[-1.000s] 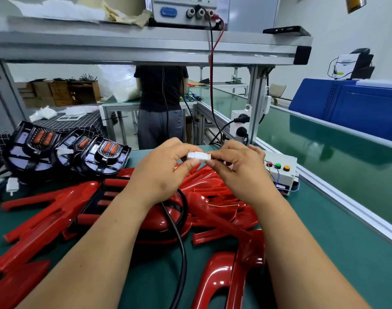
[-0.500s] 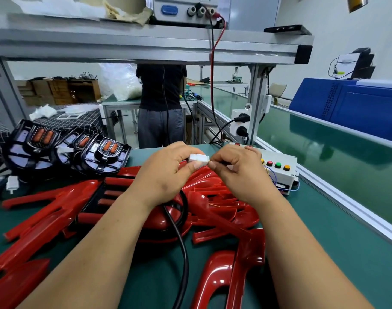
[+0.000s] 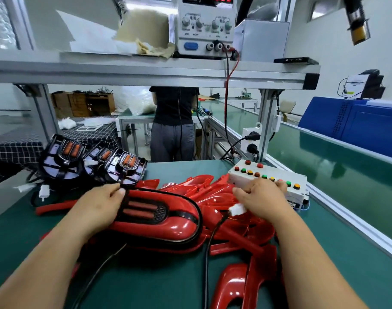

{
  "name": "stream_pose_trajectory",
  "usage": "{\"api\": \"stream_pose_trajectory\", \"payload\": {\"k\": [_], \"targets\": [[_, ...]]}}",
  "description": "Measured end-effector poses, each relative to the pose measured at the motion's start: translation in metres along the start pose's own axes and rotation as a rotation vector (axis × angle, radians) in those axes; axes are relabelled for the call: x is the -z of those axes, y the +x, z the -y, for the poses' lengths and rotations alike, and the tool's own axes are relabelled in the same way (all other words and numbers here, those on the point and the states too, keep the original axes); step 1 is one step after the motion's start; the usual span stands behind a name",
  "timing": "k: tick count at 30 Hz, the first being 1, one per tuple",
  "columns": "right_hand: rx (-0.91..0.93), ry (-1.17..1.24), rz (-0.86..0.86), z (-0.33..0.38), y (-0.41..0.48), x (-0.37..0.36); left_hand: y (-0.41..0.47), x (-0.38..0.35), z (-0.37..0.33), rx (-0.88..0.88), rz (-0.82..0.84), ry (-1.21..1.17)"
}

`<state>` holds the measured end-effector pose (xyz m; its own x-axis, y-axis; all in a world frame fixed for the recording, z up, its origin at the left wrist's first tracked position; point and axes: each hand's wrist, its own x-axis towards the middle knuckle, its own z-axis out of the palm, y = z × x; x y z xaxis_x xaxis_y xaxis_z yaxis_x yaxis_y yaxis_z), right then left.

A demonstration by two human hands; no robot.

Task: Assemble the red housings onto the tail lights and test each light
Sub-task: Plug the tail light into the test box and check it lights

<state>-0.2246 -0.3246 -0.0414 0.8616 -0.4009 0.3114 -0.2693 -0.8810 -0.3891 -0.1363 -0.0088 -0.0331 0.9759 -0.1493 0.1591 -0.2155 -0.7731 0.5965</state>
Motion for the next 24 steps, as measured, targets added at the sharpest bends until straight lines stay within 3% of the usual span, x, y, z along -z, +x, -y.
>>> {"api": "stream_pose_trajectory", "payload": {"k": [3,6,17,24], "targets": [[-0.048,-0.139,0.072,0.002,0.001,-0.006,-0.008,-0.006,0.009,0.013,0.011,-0.028],[-0.09,-0.21,0.078,0.005,-0.001,-0.01,-0.004,-0.006,0.013,0.012,-0.091,0.074],[-0.059,-0.276,-0.131,0.013,0.019,-0.015,0.0,-0.002,0.034,0.068,-0.106,-0.072],[-0.02,-0.411,0.186,0.018,0.066,-0.029,-0.001,0.0,0.024,-0.034,0.058,0.089]]}}
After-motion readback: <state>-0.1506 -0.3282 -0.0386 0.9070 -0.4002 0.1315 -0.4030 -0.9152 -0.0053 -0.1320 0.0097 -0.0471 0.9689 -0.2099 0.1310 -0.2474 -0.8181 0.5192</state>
